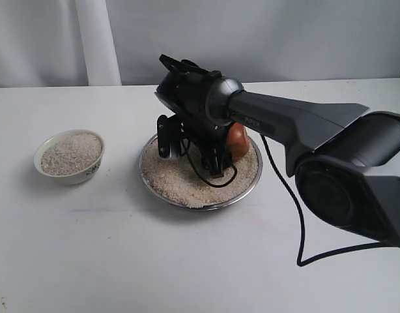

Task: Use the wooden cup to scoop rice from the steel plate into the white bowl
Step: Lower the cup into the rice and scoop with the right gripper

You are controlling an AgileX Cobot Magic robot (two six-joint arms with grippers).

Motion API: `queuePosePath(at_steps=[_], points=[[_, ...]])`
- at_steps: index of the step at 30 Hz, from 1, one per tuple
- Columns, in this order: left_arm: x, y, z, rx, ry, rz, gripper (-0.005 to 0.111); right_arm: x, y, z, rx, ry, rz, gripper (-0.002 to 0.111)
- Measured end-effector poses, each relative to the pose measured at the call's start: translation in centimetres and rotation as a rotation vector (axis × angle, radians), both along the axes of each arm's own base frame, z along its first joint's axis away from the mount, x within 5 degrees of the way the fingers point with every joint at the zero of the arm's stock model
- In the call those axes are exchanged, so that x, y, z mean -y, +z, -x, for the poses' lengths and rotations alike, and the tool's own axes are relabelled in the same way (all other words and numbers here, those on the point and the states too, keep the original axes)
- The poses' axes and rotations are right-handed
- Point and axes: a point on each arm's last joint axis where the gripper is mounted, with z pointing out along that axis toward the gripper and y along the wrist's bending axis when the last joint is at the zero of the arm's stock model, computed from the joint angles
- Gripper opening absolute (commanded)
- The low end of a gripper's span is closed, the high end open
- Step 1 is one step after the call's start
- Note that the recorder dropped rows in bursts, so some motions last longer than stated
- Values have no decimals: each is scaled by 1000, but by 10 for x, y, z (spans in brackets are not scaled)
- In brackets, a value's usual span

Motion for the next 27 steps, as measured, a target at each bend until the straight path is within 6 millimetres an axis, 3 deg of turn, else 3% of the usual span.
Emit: queuePosePath(at_steps=[5, 14, 27], points=[[0, 0, 0, 0, 0, 0, 0, -5, -6, 0, 1, 18, -21, 0], [0, 0, 0, 0, 0, 0, 0, -20, -6, -3, 19, 48, -215, 0], [0, 0, 0, 0, 0, 0, 0, -21, -6, -4, -42, -12, -343, 0]])
